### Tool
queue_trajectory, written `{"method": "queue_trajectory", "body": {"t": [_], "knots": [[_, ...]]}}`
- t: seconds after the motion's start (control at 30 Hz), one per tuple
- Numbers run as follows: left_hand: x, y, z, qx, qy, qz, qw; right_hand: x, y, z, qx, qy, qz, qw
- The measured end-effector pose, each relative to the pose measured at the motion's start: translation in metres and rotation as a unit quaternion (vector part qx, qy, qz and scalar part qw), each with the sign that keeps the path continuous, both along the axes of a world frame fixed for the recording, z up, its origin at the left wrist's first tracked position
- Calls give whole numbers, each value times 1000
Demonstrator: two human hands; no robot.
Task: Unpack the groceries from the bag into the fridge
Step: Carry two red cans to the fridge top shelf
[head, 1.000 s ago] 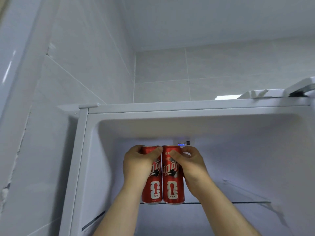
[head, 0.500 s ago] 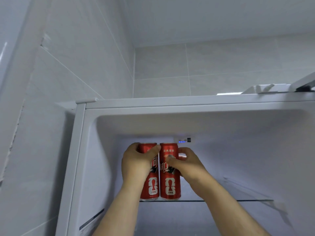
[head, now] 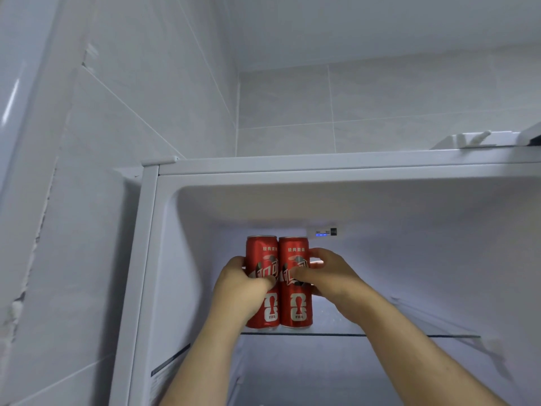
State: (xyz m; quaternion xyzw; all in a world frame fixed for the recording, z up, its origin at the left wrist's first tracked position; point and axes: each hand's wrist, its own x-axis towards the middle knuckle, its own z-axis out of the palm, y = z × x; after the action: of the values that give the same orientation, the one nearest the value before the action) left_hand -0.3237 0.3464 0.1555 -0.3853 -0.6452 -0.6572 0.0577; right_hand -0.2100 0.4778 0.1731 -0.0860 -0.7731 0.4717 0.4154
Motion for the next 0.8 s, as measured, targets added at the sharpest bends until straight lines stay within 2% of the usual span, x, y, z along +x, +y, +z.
{"method": "queue_trajectory", "body": {"t": [0.37,0.53,0.8], "knots": [[-22,24,3,-12,-15,25,1000,-20,18,5,21,-25,-22,999],[-25,40,7,-60,-21,22,998,-23,32,7,22,-35,-12,999],[-30,58,18,-132,6,-19,991,-31,56,9,19,-57,-63,996]]}}
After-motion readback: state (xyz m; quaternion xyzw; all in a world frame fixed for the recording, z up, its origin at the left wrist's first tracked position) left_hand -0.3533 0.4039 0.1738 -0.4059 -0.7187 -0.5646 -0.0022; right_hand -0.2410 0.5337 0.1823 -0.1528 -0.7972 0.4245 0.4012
